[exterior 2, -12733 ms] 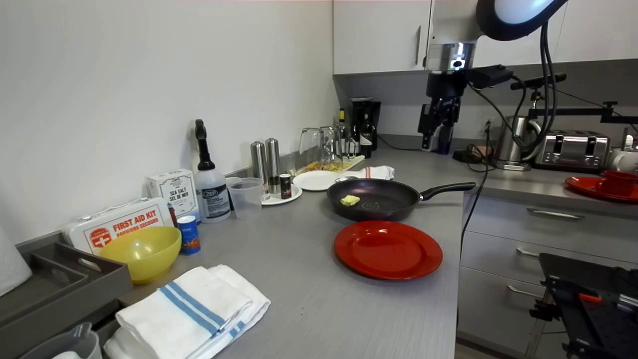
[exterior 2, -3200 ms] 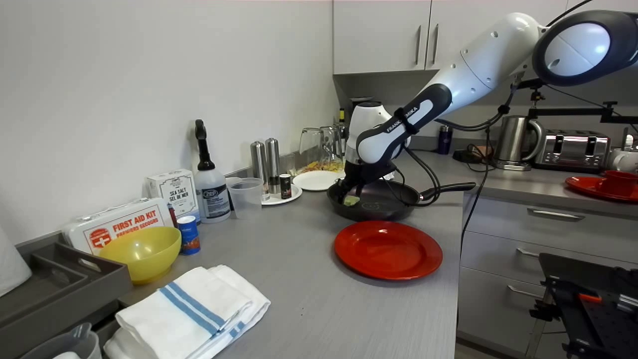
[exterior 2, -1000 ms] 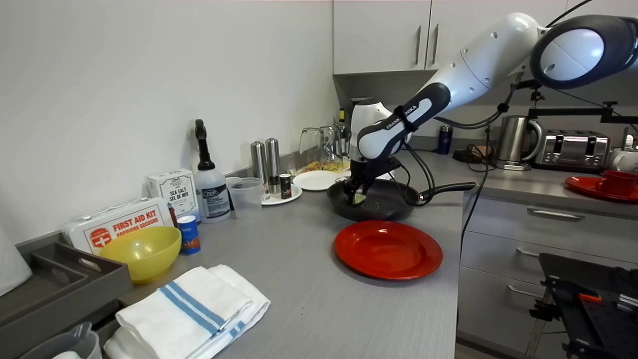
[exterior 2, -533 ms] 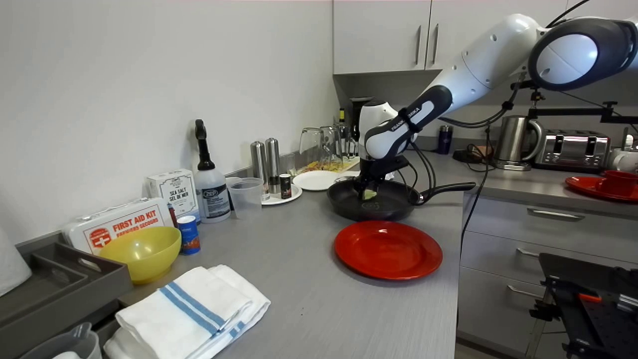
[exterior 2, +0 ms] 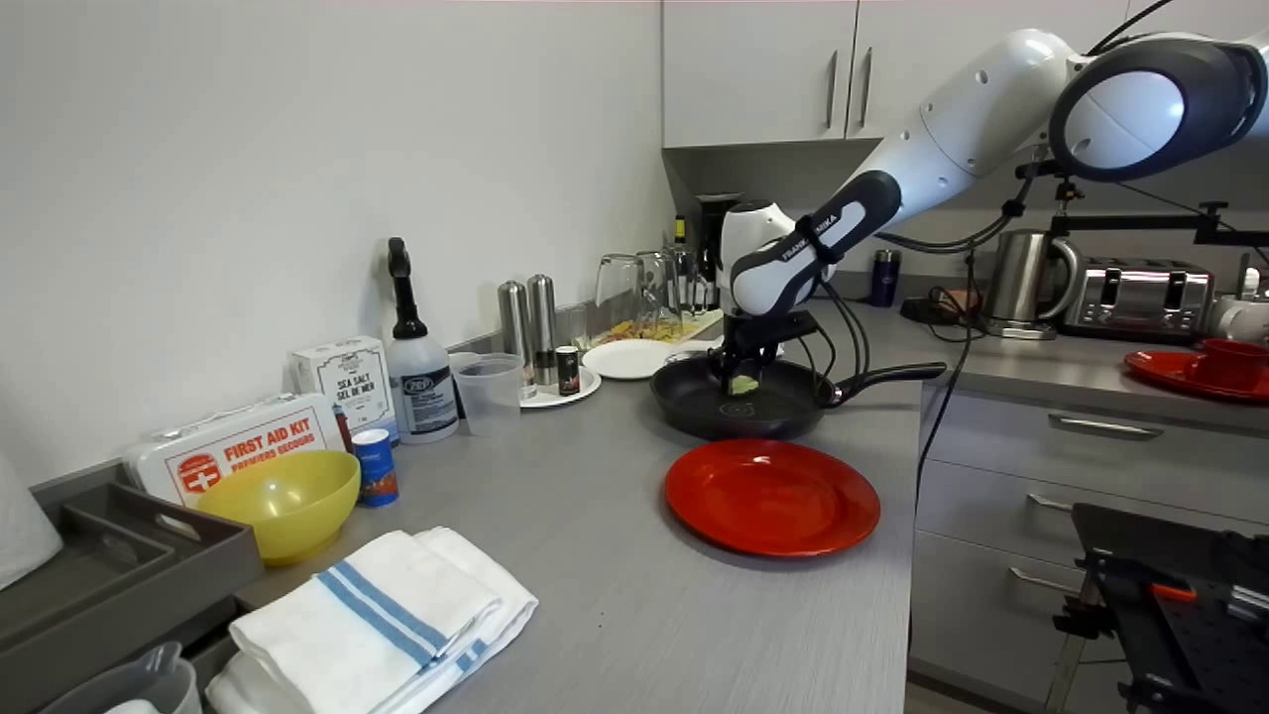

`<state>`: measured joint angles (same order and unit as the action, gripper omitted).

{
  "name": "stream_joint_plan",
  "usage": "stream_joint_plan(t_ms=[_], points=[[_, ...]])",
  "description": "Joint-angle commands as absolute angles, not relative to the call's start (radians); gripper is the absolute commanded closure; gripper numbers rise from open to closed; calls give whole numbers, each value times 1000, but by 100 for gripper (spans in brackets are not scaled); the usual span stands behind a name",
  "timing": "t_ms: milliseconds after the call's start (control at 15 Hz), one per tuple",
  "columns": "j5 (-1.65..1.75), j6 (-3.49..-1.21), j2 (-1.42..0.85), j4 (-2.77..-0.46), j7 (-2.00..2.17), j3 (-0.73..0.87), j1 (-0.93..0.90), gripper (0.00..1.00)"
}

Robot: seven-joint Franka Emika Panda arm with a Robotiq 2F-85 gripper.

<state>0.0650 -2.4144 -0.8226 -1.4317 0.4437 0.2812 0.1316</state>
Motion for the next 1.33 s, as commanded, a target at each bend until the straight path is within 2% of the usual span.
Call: stream_joint_plan(t_ms=[0,733,1267], points=[[29,-2385,-833,-1441,439,248,127,61],[50,-2413,-819,-1443,227,127,84,61],[49,-2406,-806,-1458,194,137,89,61]])
